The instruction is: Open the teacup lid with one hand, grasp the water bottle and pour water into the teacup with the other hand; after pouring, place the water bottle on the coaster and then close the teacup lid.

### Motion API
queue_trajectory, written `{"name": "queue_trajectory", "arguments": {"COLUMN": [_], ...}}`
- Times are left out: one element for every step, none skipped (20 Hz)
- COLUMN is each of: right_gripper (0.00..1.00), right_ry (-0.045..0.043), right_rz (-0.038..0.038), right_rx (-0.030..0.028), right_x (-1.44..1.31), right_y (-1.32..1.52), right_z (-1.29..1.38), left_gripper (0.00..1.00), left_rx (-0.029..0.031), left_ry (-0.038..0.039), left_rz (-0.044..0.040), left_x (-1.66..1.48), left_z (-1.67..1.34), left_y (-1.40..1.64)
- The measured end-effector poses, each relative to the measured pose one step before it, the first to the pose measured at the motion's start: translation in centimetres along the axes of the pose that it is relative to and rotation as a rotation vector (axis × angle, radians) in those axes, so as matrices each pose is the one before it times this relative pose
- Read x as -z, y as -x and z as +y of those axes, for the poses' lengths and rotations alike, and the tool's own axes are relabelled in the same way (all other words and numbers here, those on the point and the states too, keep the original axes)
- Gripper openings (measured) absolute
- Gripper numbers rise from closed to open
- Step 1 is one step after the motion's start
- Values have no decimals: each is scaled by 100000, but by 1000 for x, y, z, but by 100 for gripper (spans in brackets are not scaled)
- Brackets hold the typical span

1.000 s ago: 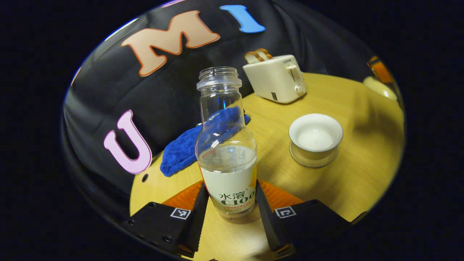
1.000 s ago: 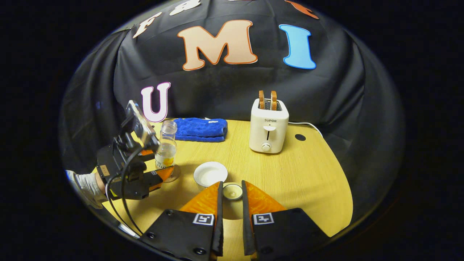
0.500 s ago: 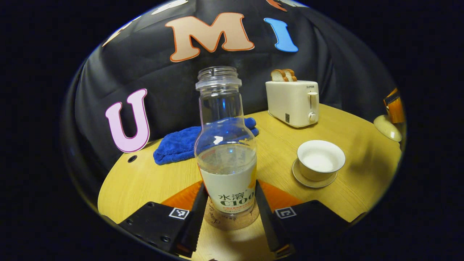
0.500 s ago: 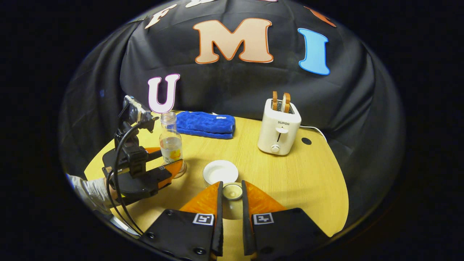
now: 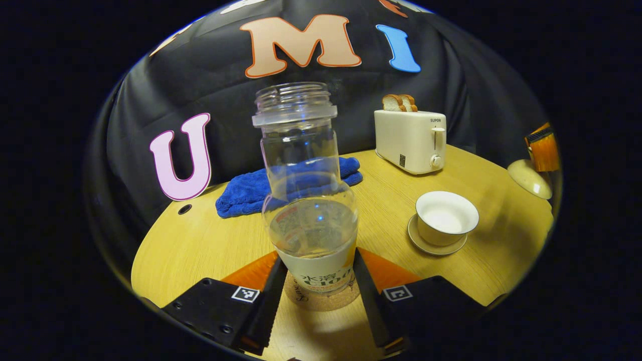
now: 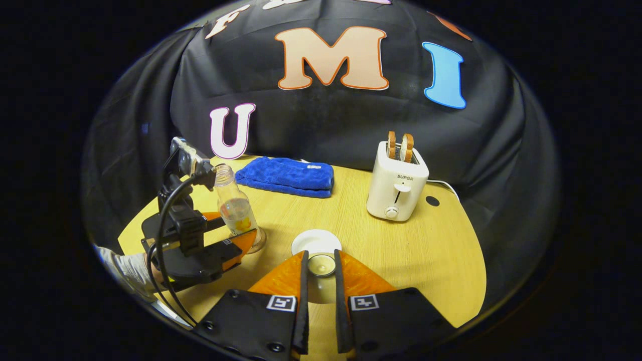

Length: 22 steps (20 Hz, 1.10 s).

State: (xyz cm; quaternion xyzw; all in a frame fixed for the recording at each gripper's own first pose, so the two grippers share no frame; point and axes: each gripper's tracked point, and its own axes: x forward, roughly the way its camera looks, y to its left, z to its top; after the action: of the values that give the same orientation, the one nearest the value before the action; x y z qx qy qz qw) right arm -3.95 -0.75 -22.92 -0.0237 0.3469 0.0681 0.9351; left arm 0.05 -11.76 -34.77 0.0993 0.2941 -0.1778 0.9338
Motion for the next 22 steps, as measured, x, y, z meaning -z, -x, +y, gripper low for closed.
{"name": "queue_trajectory", "arguments": {"right_gripper": [25, 25, 25, 22, 25, 25, 25, 22, 22, 22, 22, 25, 25, 25, 25, 22, 25, 25, 25, 25, 27, 28], "right_ry": [-211, -38, 281, 550, -142, -676, -641, -519, -381, -248, 332, 560, 343, -30, -434, -603, -680, -728, -622, -373, -416, -585], "right_rz": [-330, -385, -559, -448, -314, -362, -587, -720, -741, -724, -861, -1166, -790, -461, -516, -228, 192, 278, -46, -108, 96, 565], "right_rx": [-139, -64, 276, 425, -92, -302, -273, -440, -369, -548, -243, -109, -380, -260, -341, -246, -88, -246, -325, -15, 195, 83], "right_x": [-127, -203, -63, -173, -45, -163, -208, -207, -146, -179, -43, -187, 42, 82, 91, 90, 324, 222, 146, 68, 254, 296], "right_y": [-142, -130, -194, -336, -363, -339, -357, -468, -482, -498, -504, -675, -511, -633, -566, -512, -598, -503, -400, -405, -370, -411], "right_z": [71, 26, -53, -128, 71, 121, 153, 143, 192, 241, 122, 57, 190, 116, 105, 77, 19, -43, 72, -83, -143, -124], "left_gripper": [75, 76, 77, 79, 81, 82, 86, 90, 98, 98, 98, 98, 98, 98, 97, 97, 97, 97, 97, 97, 97, 97], "left_rx": [496, 577, 654, 463, 6, 120, -552, -422, -672, -455, -627, -574, -598, -331, -280, -314, -384, -472, -620, -712, -334, -647], "left_ry": [1029, 1291, 1261, 904, 636, 313, 7, 52, -17, -145, -20, 65, 145, 586, 618, 279, 11, -225, -204, -41, 243, 303], "left_rz": [63, 480, 382, 244, -211, -478, -37, -284, -366, -467, -492, -411, -776, -1686, -1577, -942, -1038, -722, -614, -570, -352, 727], "left_x": [218, 212, 268, 123, 83, -32, 47, -73, -18, -182, -147, -200, -287, -537, -556, -401, -357, -347, -231, -254, -57, 49], "left_z": [-83, -97, -88, -63, 57, 110, 172, 165, 255, 279, 159, 213, 180, 109, 61, 82, 121, 161, 226, 280, 147, 210], "left_y": [95, 41, 250, 126, 96, 193, 94, 171, 372, 390, 427, 496, 491, 555, 529, 554, 512, 372, 488, 380, 351, 342]}}
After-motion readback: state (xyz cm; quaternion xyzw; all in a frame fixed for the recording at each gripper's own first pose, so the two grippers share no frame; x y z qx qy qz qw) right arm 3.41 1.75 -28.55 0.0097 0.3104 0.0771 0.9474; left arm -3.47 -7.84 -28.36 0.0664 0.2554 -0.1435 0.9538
